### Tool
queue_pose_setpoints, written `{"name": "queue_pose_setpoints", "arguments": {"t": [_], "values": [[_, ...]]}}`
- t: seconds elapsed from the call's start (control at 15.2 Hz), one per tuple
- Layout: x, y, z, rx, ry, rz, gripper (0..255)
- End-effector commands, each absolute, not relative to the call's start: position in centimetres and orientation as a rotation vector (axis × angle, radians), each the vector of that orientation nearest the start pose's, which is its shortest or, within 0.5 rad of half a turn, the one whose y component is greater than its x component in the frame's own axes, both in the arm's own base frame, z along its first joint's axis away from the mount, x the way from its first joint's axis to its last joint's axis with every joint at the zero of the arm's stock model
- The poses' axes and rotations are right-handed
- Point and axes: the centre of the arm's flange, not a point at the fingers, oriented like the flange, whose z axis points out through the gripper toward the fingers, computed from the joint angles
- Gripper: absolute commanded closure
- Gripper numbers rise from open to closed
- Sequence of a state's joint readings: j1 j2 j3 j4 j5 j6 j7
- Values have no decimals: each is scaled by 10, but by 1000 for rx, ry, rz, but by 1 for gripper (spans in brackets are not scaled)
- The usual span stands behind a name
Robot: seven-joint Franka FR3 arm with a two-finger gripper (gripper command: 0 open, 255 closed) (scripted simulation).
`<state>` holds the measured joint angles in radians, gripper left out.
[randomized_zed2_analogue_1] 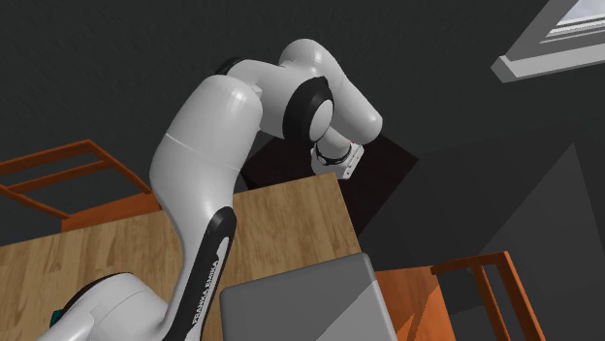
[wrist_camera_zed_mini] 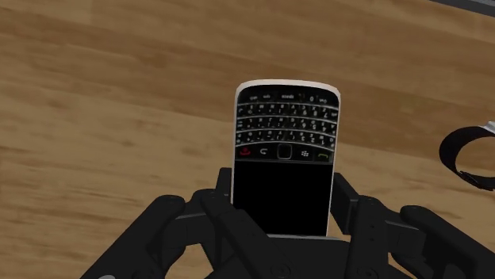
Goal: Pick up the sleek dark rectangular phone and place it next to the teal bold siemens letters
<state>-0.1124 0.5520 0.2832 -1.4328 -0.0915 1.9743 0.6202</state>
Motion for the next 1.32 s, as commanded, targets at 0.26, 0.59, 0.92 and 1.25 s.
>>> {"name": "queue_pose_setpoints", "arguments": {"t": [0.26,0.59,0.92,1.25], "values": [[703,79,383,-3000,694,21,0],[703,78,397,-3000,694,21,0],[702,75,433,-3000,694,21,0],[702,76,433,-3000,694,21,0]]}}
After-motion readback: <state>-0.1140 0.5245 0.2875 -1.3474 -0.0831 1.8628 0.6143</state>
